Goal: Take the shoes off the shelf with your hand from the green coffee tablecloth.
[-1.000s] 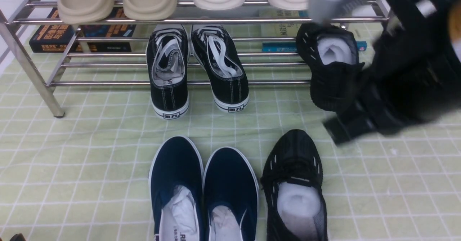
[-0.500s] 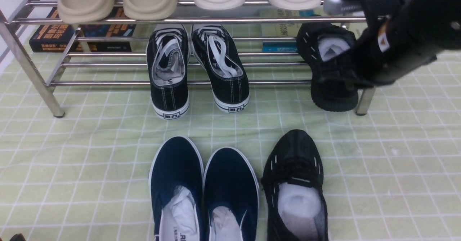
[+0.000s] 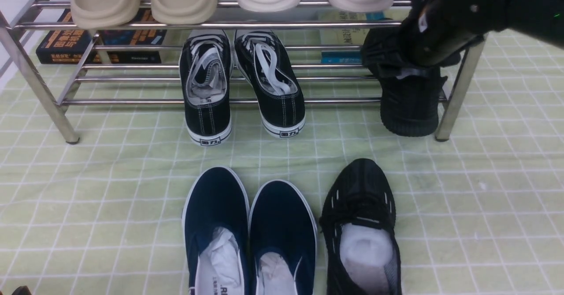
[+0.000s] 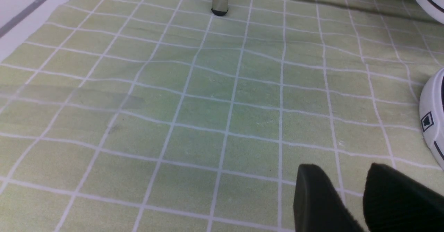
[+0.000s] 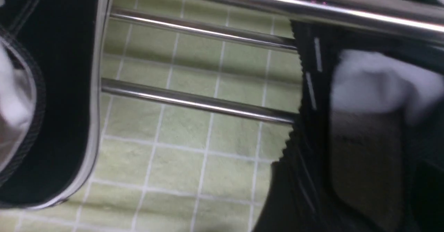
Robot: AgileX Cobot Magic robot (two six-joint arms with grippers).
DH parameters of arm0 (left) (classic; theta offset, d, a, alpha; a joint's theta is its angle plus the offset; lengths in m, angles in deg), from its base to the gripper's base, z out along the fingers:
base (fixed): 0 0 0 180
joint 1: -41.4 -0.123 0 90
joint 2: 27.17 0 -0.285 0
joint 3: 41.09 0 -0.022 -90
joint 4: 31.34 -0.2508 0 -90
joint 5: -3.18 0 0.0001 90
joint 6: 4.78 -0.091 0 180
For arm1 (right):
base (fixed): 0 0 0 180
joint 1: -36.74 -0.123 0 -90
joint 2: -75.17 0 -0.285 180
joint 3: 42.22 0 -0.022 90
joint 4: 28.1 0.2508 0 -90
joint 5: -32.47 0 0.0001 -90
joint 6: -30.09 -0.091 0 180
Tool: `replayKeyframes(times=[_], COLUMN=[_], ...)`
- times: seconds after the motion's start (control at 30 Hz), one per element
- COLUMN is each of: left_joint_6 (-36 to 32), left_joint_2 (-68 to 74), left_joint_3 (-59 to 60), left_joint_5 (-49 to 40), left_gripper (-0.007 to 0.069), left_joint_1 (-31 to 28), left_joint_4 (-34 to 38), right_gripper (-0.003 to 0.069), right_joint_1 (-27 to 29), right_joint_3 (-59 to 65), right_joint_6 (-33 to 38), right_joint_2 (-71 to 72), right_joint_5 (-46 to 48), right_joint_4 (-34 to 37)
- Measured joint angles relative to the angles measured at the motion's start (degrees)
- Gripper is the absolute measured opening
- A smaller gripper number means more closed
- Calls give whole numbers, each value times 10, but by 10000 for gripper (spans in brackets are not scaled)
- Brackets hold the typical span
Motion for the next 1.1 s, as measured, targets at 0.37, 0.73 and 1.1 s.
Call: replayKeyframes(times=[0.37,0.73,1.1], left_joint_6=[0,0,0], left_joint_2=[0,0,0], left_joint_3=[0,0,0], left_joint_5=[0,0,0], left_gripper=[242,242,242], left_joint_1=[0,0,0], left_joint_4=[0,0,0], right_gripper=[367,21,21], right_joint_1=[0,-20,-99], right_joint_3=[-2,-2,-2], right_joint_6=[-5,7,55], right_joint_2=[-69,-7,175], right_joint_5=[-46,68,271], right_joint_4=[-78,-48,-4])
